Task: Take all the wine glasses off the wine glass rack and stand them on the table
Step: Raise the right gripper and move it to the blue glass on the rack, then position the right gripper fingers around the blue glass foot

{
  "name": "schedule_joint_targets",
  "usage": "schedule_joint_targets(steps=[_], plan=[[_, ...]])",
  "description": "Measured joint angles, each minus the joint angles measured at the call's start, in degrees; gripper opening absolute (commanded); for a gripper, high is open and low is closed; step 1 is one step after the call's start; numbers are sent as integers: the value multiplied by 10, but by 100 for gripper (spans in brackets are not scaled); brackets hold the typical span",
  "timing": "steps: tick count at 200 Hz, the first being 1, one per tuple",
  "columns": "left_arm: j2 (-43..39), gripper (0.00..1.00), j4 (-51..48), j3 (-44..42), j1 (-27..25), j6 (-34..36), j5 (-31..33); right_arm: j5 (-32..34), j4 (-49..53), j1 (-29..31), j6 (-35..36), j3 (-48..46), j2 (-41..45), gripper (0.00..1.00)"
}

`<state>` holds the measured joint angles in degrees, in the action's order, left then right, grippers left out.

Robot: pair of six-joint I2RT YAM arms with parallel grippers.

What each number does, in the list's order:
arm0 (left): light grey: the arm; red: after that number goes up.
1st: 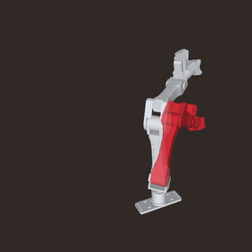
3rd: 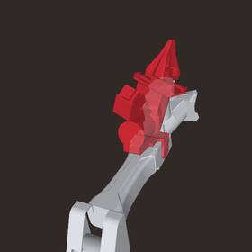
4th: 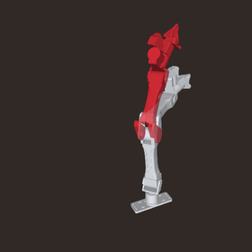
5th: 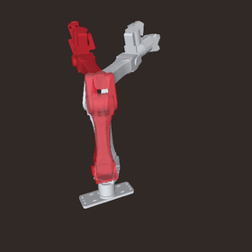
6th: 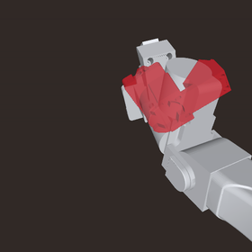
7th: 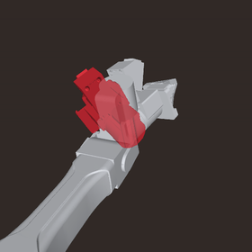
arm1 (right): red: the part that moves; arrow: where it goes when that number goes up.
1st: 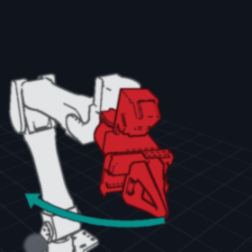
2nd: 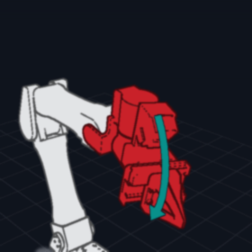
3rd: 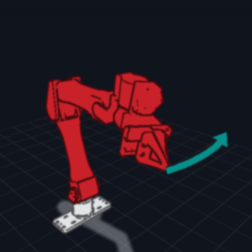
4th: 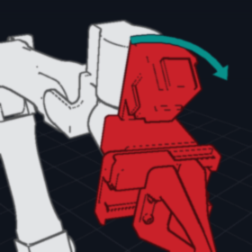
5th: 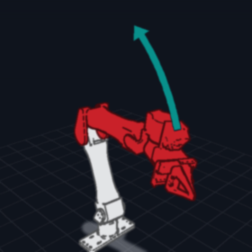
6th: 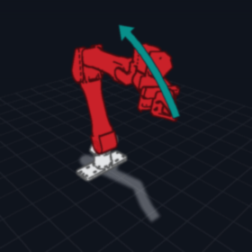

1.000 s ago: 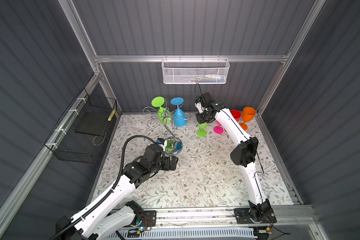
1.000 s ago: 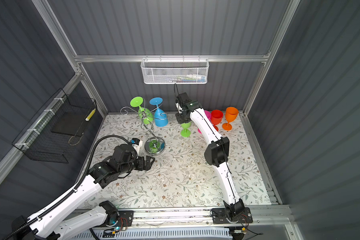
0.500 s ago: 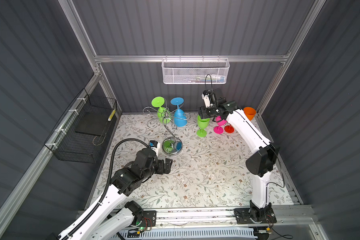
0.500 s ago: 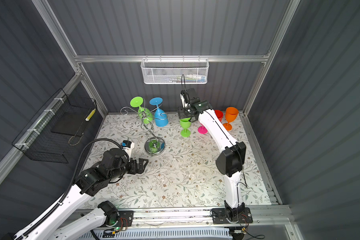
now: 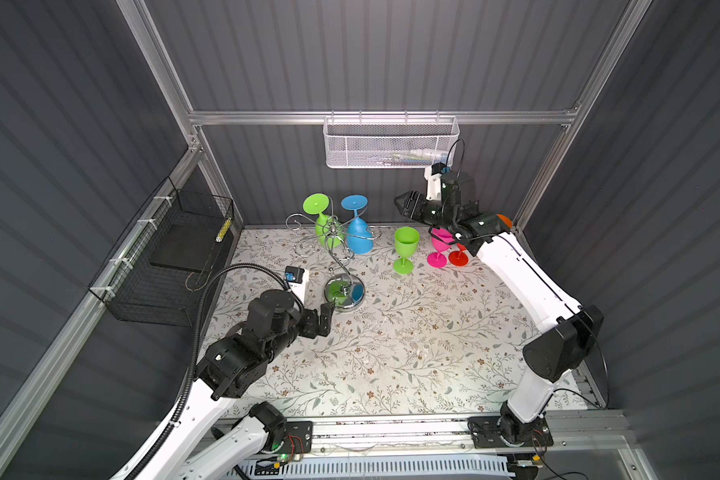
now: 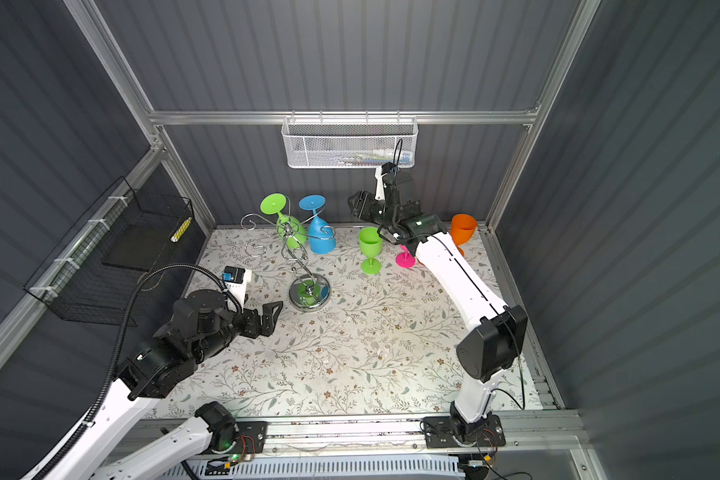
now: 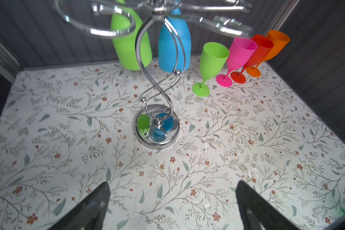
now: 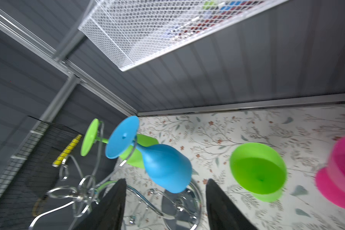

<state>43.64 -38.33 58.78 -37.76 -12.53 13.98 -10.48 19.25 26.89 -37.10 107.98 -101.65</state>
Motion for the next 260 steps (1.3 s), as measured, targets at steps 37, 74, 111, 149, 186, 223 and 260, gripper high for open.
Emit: schedule_joint_targets(steps=[37, 74, 111, 149, 186, 223, 260], plan=[[64, 98, 57, 90, 0, 80, -14, -50, -83, -1, -109, 0, -25, 59], [132, 99, 117, 158, 0, 155, -42, -69, -131, -1, -186, 0, -64, 57], [138, 99, 164, 145, 0, 231, -71, -73, -154, -1, -230, -1, -83, 55], [108, 99, 190, 100, 0, 272, -96, -74, -163, 1, -250, 7, -90, 52], [76, 99, 221, 57, 0, 293, -87, -76, -171, 7, -262, 28, -114, 48], [73, 99, 239, 29, 5, 307, -56, -76, -171, 12, -267, 39, -132, 45], [55, 99, 247, 15, 15, 311, -33, -78, -166, 16, -270, 74, -158, 45]])
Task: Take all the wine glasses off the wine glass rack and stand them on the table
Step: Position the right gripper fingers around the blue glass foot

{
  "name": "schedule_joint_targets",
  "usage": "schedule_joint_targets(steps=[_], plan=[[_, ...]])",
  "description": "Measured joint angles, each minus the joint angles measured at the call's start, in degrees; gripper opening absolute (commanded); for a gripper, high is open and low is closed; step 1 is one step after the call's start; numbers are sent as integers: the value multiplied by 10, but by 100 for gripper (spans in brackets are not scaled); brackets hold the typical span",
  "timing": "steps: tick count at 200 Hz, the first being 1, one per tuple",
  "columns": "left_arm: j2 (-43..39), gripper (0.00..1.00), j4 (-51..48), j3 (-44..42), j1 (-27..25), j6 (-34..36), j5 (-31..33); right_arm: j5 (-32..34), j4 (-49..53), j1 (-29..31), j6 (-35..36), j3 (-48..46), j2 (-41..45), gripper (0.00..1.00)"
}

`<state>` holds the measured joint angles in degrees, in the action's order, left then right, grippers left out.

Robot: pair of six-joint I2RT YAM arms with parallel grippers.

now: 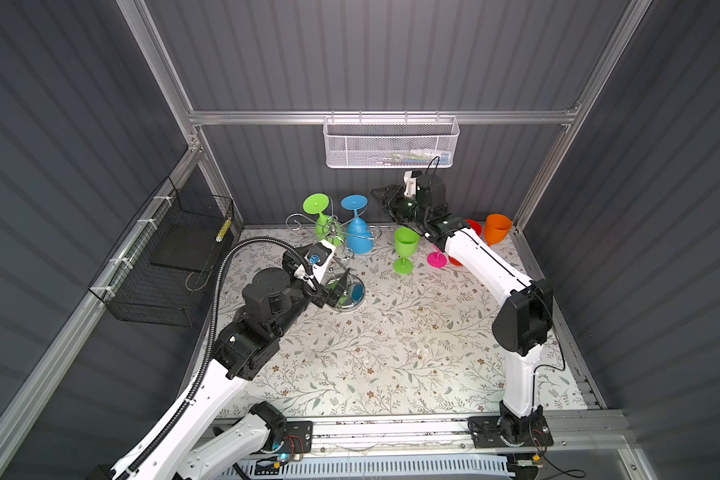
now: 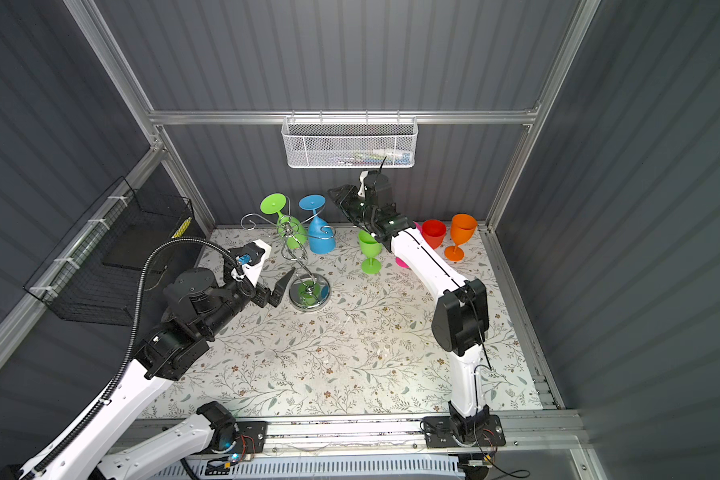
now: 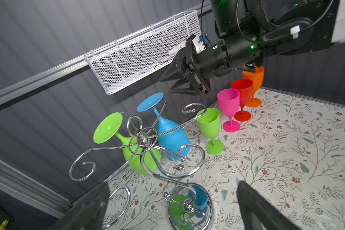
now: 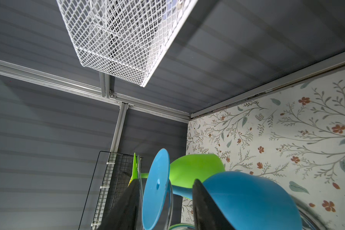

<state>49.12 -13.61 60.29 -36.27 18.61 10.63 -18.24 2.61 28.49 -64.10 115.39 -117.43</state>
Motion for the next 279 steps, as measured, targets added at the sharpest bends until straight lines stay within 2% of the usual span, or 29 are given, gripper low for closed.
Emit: schedule_joint_targets(steps=[50, 106, 192, 210, 226, 279], plan=[[-7, 99, 9, -1, 4, 3, 13, 0, 15, 9, 0, 55, -32, 42], [-7, 99, 10, -10, 5, 3, 20, 0, 33, 20, 0, 85, -49, 33], [-16, 100, 13, -16, 7, 3, 34, -14, 55, 25, 2, 99, -50, 28], [-16, 100, 13, -16, 7, 3, 34, -15, 61, 26, 3, 99, -50, 29], [-18, 100, 13, -17, 7, 3, 36, -15, 63, 26, 10, 100, -50, 36], [-19, 100, 13, -18, 7, 3, 36, 19, 80, 26, 33, 97, -49, 41]])
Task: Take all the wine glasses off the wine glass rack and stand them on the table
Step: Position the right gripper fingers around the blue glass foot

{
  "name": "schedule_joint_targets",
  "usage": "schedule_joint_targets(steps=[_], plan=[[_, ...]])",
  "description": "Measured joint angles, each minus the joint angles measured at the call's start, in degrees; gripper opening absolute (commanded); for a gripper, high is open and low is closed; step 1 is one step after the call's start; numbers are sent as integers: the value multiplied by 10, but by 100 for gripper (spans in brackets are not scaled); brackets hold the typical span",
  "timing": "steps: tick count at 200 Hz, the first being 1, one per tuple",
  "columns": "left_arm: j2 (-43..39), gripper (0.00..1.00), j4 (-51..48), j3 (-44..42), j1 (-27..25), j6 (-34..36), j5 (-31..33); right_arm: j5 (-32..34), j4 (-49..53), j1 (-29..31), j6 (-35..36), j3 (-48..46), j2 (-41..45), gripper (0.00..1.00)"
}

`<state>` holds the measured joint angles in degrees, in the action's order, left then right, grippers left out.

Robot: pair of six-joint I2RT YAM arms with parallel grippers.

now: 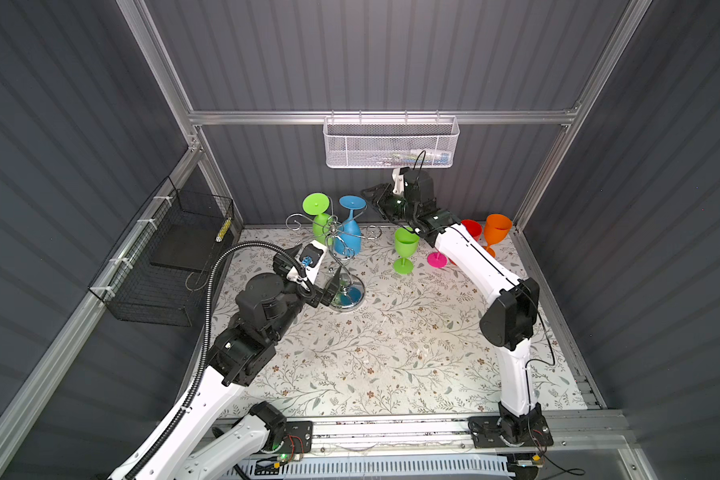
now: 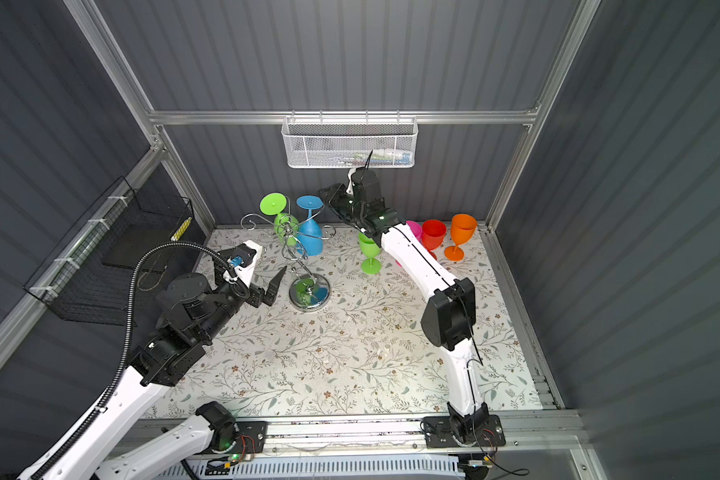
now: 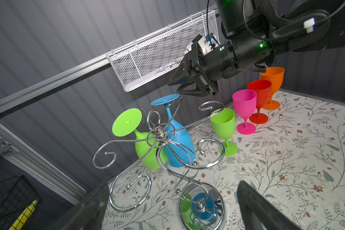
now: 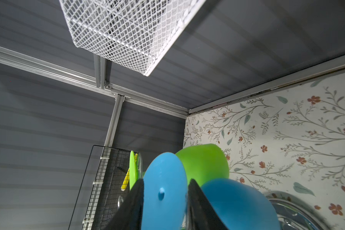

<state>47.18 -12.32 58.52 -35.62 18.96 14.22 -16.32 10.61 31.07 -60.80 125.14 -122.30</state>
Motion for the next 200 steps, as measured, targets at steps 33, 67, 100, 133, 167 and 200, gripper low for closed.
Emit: schedule_joint_targets(steps=[33, 67, 100, 133, 167, 200], plan=[[0, 100, 0, -1, 0, 0, 0, 13, 14, 1, 9, -1, 0, 42], [0, 100, 0, -1, 0, 0, 0, 13, 16, 1, 10, 0, 0, 41], [0, 100, 0, -1, 0, 0, 1, 8, 28, 1, 13, 17, -1, 37], [0, 100, 0, -1, 0, 0, 2, 0, 32, 1, 19, 34, -1, 34], [0, 100, 0, -1, 0, 0, 3, -7, 43, 4, 25, 64, -16, 34], [0, 100, 0, -1, 0, 0, 4, 3, 58, 8, 43, 68, -21, 37]])
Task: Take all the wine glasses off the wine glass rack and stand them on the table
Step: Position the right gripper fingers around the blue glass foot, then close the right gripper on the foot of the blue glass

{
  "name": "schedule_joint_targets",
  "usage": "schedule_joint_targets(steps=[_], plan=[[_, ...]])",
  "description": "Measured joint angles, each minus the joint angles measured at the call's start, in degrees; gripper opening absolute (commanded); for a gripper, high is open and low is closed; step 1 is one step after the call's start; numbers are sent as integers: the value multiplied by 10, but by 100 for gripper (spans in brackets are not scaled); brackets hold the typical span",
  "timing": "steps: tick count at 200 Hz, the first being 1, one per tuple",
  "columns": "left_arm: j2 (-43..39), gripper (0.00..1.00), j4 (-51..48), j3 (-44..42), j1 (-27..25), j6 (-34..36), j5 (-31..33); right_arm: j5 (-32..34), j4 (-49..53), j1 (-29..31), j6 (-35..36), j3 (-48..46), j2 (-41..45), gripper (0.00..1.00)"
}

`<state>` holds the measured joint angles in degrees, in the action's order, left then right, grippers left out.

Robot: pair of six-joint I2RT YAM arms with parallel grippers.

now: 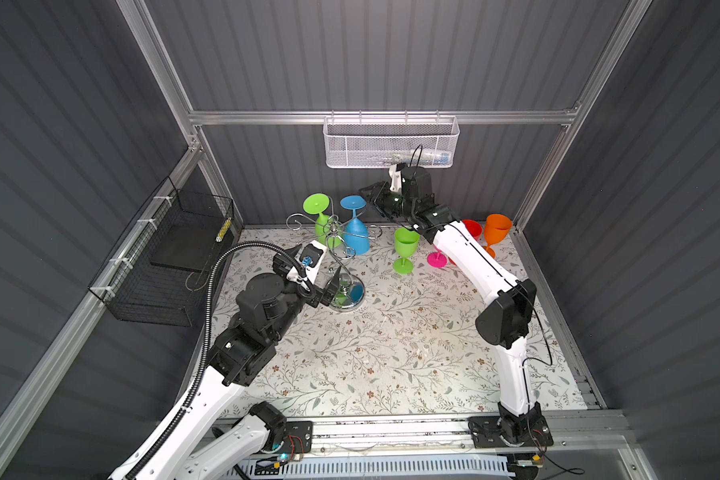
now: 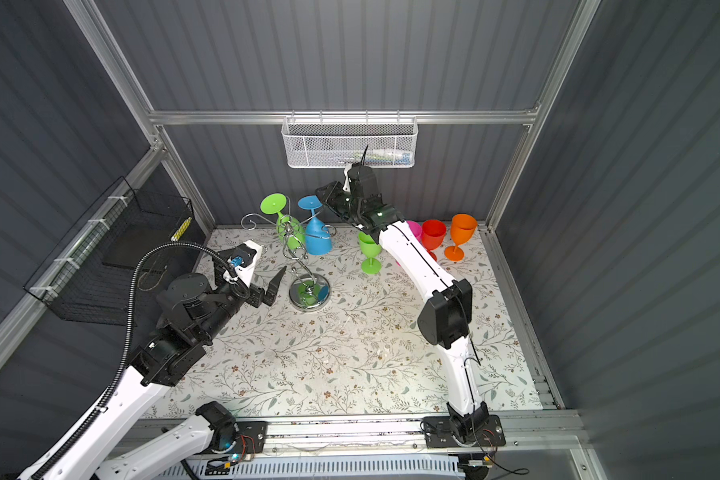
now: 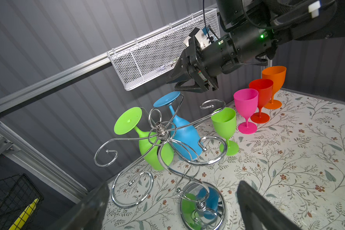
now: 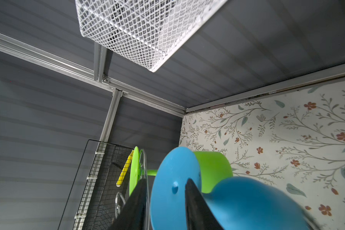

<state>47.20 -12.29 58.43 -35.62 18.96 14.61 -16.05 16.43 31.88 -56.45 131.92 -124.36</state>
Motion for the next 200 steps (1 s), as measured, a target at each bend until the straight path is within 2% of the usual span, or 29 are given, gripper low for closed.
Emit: schedule_joint_targets(steps=[80, 200], plan=[[0, 100, 0, 0, 0, 0, 0, 52, 21, 1, 43, -10, 0, 37], [0, 100, 0, 0, 0, 0, 0, 22, 31, 10, 49, 43, -19, 36]])
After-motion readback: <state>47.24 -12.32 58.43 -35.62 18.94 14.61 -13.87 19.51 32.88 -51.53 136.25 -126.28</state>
